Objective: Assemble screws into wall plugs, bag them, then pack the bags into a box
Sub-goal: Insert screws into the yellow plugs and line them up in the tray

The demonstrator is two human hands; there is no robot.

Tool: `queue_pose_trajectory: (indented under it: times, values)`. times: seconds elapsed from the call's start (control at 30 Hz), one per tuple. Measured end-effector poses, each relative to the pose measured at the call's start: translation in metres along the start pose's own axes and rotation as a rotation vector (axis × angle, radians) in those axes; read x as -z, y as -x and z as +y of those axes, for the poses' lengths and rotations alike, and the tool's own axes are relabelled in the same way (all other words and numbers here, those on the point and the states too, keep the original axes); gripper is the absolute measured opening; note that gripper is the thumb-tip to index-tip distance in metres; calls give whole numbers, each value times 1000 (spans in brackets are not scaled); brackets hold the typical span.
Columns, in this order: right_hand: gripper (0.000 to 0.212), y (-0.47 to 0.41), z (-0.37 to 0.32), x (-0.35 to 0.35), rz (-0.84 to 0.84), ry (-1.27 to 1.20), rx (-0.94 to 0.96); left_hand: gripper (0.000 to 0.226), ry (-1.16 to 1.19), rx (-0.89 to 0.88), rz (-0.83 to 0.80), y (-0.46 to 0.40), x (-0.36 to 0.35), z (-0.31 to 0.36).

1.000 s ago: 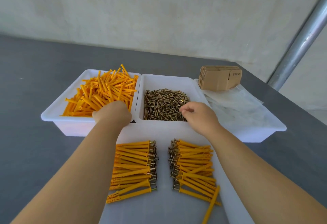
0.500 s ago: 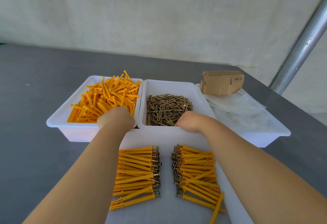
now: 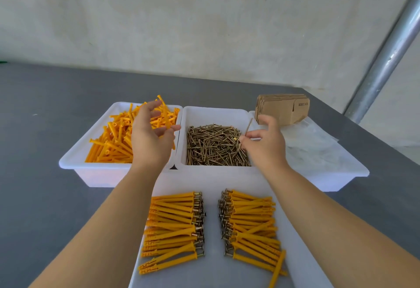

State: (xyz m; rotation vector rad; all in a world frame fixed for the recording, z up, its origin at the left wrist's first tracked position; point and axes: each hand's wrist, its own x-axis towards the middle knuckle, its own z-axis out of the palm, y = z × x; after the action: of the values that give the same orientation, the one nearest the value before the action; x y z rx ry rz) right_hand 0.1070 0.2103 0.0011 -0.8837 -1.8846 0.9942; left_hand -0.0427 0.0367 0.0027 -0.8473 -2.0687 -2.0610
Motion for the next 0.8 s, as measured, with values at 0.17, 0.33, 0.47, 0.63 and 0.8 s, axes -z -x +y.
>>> queue_pose_trajectory:
  times: [0.17,0.33,0.47,0.63,0.8]
  values:
    - [49,23,-8,8,-131,-197,-2,48,279,76,-275,17,-12,17]
    - [39,33,-7,13,-145,-269,11,18,272,87,-463,35,-26,24]
    - [33,33,-2,19,-181,-263,83,17,77,85,-592,38,-32,21]
    - [35,36,-3,20,-279,-203,213,18,19,84,-594,34,-27,19]
    - [37,37,-3,20,-316,-155,255,15,-86,-16,-632,33,-24,17]
